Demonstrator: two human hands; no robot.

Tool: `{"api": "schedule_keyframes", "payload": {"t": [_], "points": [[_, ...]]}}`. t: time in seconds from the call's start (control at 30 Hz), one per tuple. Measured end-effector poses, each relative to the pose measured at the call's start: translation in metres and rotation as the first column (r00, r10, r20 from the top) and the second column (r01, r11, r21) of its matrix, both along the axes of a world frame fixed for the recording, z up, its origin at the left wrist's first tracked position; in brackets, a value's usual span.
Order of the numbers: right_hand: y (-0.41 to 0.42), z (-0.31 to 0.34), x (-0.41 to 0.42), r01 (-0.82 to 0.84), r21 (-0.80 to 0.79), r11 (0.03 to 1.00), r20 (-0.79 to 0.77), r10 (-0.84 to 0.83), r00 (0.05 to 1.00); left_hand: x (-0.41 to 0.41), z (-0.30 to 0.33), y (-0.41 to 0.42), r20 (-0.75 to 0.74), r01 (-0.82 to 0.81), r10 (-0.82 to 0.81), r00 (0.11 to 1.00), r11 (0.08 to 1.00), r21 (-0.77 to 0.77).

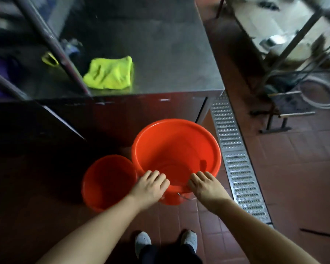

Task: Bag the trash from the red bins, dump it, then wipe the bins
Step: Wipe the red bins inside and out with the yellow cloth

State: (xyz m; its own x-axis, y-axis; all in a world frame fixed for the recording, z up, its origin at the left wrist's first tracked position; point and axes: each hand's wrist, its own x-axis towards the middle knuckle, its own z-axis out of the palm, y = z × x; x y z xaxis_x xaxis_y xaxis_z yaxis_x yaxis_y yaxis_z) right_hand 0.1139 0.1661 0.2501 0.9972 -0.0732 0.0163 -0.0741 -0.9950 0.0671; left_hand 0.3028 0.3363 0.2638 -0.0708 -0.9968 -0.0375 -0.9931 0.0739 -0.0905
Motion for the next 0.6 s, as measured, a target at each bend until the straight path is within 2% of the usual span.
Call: {"api": "schedule_keyframes", "payload": {"t": [0.1, 0.23, 0.43, 0.6], "points": [[0.003, 0.085, -0.005, -0.006, -0.049, 0.999, 0.049, 0.009, 0.999, -0.003, 0.089, 0.003, 0.056, 0.017, -0.018, 0.998, 1.0, 0.004], [-0.004, 0.173, -0.004, -0.019, -0.151, 0.988, 0.13, 0.039, 0.991, -0.006, 0.174, -0.001, 0.127, 0.014, -0.009, 0.992, 0.999, -0.038], [-0.032, 0.254, 0.016, -0.054, -0.289, 0.956, 0.307, 0.146, 0.94, 0.0, 0.252, -0.012, 0.209, 0.003, 0.016, 0.978, 0.996, -0.09], [-0.063, 0.299, 0.036, -0.061, -0.366, 0.929, 0.342, 0.195, 0.919, 0.015, 0.294, -0.039, 0.251, -0.025, 0.064, 0.966, 0.988, -0.153]]}}
